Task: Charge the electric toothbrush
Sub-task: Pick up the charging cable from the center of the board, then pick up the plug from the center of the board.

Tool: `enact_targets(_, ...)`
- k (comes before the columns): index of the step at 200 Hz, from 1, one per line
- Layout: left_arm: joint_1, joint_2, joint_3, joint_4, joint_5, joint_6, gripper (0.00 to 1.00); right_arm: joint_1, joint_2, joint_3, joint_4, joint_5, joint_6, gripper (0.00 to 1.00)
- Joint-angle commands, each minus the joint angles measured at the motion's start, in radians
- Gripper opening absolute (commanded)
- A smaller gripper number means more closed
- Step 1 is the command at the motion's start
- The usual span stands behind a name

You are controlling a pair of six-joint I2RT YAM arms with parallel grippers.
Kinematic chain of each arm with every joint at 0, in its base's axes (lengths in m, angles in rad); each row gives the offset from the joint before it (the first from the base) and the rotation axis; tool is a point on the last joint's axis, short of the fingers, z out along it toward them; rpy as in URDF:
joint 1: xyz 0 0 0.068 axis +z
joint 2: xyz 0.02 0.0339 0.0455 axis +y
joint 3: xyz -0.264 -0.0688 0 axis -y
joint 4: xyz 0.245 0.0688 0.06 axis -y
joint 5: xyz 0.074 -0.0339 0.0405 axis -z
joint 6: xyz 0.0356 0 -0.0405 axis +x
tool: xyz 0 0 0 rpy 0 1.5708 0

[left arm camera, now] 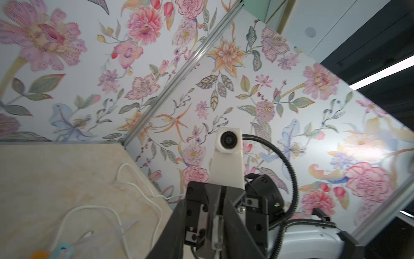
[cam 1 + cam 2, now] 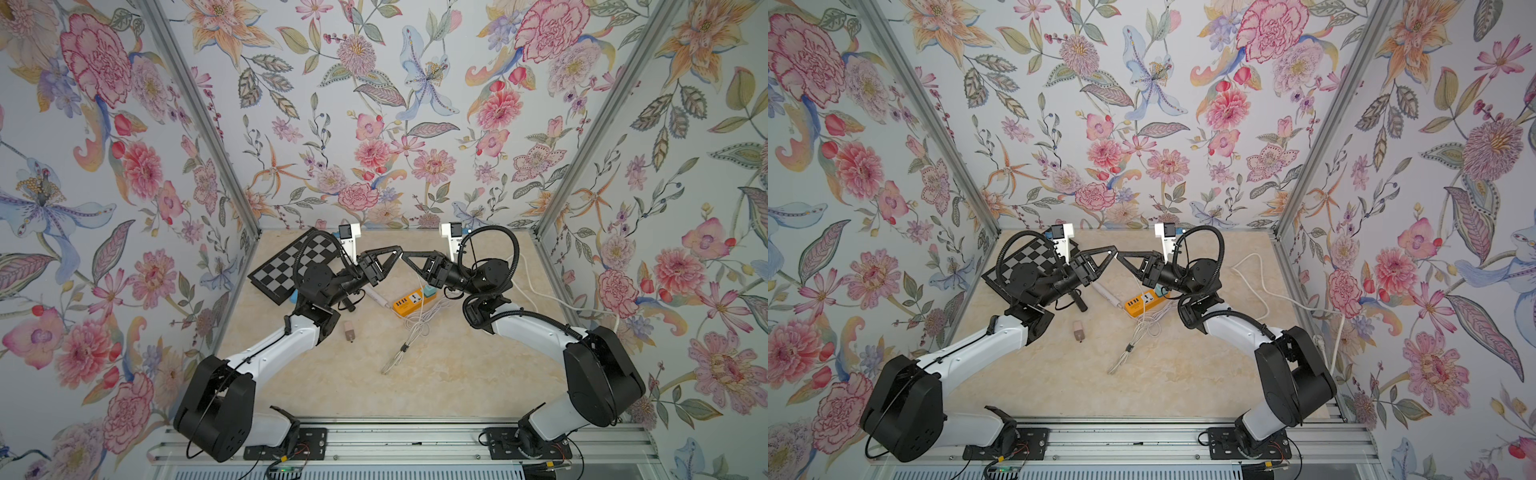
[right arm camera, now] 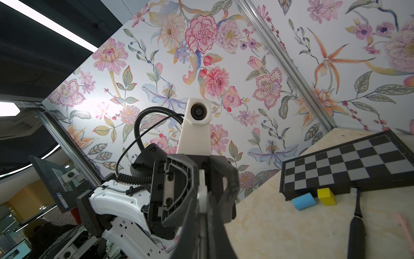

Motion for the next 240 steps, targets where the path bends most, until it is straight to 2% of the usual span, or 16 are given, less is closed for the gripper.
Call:
enact_targets(1, -0.005, -0.128, 0.104, -0.502, -0.277, 0.373, 0.43, -0.049, -0.092, -0.040, -0.087, -0.008, -0.117, 0.00)
enact_targets(31, -0.005, -0.252, 0.096, -0.871, -0.716, 0.622, 0.46, -0.105, -0.234, -0.078, -0.426, 0.005, -0.371, 0.00)
enact_targets(40, -0.005, -0.284, 0.061, -0.918, -0.793, 0.679, 0.48, -0.108, -0.272, -0.074, -0.536, 0.026, -0.461, 0.00)
enact_targets(52, -0.005, -0.323, 0.000, -0.937, -0.839, 0.729, 0.52, -0.110, -0.302, -0.067, -0.640, 0.046, -0.558, 0.00)
enact_targets(78, -0.004, -0.362, -0.106, -0.956, -0.885, 0.709, 0.54, -0.112, -0.299, -0.063, -0.689, 0.069, -0.614, 0.00)
enact_targets(98, -0.002, -0.306, -0.099, -1.061, -0.941, 0.652, 0.53, -0.113, -0.298, -0.076, -0.680, 0.061, -0.615, 0.00)
enact_targets(110, -0.001, -0.256, -0.064, -1.127, -0.898, 0.694, 0.55, -0.114, -0.310, -0.096, -0.671, 0.061, -0.635, 0.00)
enact_targets(134, -0.002, -0.191, 0.032, -1.210, -0.713, 0.902, 0.60, -0.117, -0.333, -0.107, -0.692, 0.062, -0.697, 0.00)
enact_targets(147, -0.001, -0.145, 0.077, -1.239, -0.686, 0.966, 0.62, -0.116, -0.340, -0.104, -0.697, 0.059, -0.704, 0.00)
enact_targets(158, -0.001, -0.085, 0.125, -1.280, -0.738, 0.906, 0.65, -0.116, -0.345, -0.102, -0.698, 0.059, -0.697, 0.00)
enact_targets(170, 0.003, 0.000, 0.184, -1.348, -0.849, 0.729, 0.64, -0.115, -0.354, -0.107, -0.696, 0.059, -0.685, 0.00)
enact_targets(183, 0.006, 0.080, 0.208, -1.382, -0.846, 0.590, 0.64, -0.113, -0.365, -0.118, -0.693, 0.062, -0.680, 0.01)
enact_targets(215, -0.002, 0.116, 0.068, -1.186, -0.775, 0.370, 0.70, -0.114, -0.386, -0.129, -0.704, 0.070, -0.683, 0.01)
enact_targets(240, -0.035, 0.117, -0.018, -1.099, -0.829, 0.303, 0.70, -0.111, -0.385, -0.127, -0.726, 0.059, -0.682, 0.01)
